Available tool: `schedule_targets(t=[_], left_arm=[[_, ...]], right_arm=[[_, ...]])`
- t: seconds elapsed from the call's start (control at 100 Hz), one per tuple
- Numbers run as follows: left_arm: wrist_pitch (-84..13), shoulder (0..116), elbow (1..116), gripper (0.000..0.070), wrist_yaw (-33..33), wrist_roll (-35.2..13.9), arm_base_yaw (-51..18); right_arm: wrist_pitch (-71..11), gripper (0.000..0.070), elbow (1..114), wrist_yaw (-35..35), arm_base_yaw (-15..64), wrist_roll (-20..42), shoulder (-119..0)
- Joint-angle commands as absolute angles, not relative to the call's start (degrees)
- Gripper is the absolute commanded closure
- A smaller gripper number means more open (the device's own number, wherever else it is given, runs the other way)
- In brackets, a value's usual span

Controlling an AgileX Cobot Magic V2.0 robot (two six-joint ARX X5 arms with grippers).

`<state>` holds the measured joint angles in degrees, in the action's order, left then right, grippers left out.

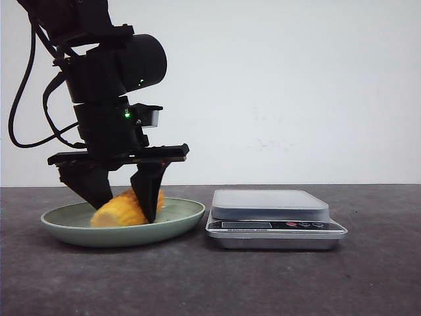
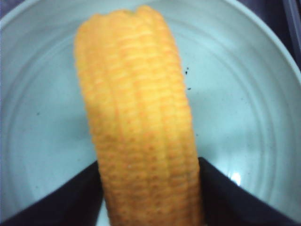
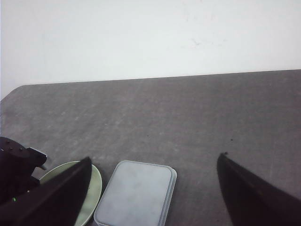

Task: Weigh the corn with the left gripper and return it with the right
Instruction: 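Lower the open left gripper over the corn cob on the plate, then close the left gripper on the corn and lift it toward the scale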

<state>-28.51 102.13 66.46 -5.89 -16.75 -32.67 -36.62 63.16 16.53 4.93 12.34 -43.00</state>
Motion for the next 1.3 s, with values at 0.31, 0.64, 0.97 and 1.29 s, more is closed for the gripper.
schedule_targets(t=[0.31,0.64,0.97,1.29], left_arm=[[-27.20,97.67,67.42,0.0700,-6.11,-16.10,-35.35],[-25.47,95.98,78.26,0.0697,-3.79,-19.49,-43.38],[-21.30,104.16,85.73,0.0696,-3.27,-28.21,-45.80],[-20.64,112.51,87.72,0.0696,-3.18,-32.86,-45.95]], right_arm=[[-36.10,0.0160,64.51,16.67,5.17,11.94,-43.22],[-36.32,0.0160,64.51,16.71,5.17,11.99,-43.31],[-37.54,0.0160,64.51,16.73,5.17,12.47,-43.22],[-37.98,0.0160,64.51,16.71,5.17,12.45,-43.22]])
